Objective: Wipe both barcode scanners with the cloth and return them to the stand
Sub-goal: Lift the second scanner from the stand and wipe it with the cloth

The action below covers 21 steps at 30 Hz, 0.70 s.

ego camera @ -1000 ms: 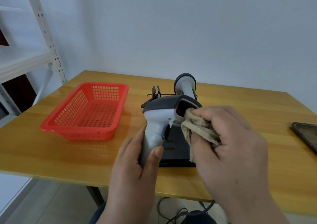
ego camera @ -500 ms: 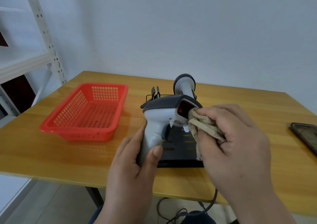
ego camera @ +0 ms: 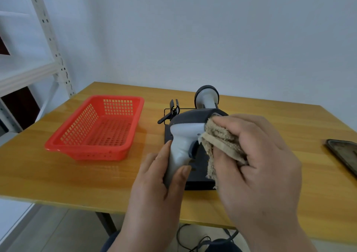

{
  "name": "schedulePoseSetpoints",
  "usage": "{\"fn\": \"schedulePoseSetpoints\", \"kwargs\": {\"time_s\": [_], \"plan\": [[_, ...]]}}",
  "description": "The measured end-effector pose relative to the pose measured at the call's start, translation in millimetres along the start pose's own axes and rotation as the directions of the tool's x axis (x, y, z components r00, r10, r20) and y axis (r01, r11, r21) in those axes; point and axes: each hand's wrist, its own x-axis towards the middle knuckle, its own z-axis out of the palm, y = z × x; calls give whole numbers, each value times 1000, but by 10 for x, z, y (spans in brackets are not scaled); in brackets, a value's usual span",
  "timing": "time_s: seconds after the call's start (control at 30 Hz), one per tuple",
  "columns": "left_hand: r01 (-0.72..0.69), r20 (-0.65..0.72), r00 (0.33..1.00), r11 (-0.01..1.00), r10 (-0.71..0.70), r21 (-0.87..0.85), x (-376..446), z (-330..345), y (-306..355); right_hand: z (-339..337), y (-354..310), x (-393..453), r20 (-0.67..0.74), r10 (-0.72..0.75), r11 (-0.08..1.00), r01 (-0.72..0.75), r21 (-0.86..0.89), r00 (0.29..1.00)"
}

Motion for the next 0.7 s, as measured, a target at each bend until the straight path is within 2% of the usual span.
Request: {"fn": "schedulePoseSetpoints", "kwargs": {"time_s": [0.07, 0.17, 0.23, 0.33, 0.4, 0.53, 0.6, 0.7], "plan": [[-15, -12, 1000, 999, 15, 37, -3, -35, -6, -25, 47, 0, 24, -45, 999, 45, 7, 999], [-9, -58, 998, 998, 13, 65, 12, -82, -55, -49, 180, 11, 102, 32, 999, -28, -45, 994], [0, -33, 999, 999, 2, 54, 19, -58, -43, -30, 150, 0, 77, 68, 997, -65, -46, 995], [-10, -8, 1000, 999, 10, 44, 1, -20, -28, -4, 51, -18, 22, -10, 1000, 9, 2, 1000], [-18, -22, 1000, 998, 19, 63, -15, -48, -29, -25, 92, -26, 50, -39, 999, 38, 14, 998], [3, -52, 999, 998, 1, 61, -2, -60, -60, -55, 189, -5, 151, 99, 995, -93, -45, 984], [5, -24, 1000, 999, -4, 46, 6, -18, -30, -34, 119, 0, 102, 106, 994, -104, -31, 989], [-8, -5, 1000, 999, 8, 39, -8, -1, -5, -20, 34, -18, 23, 8, 1000, -8, -14, 1000]]}}
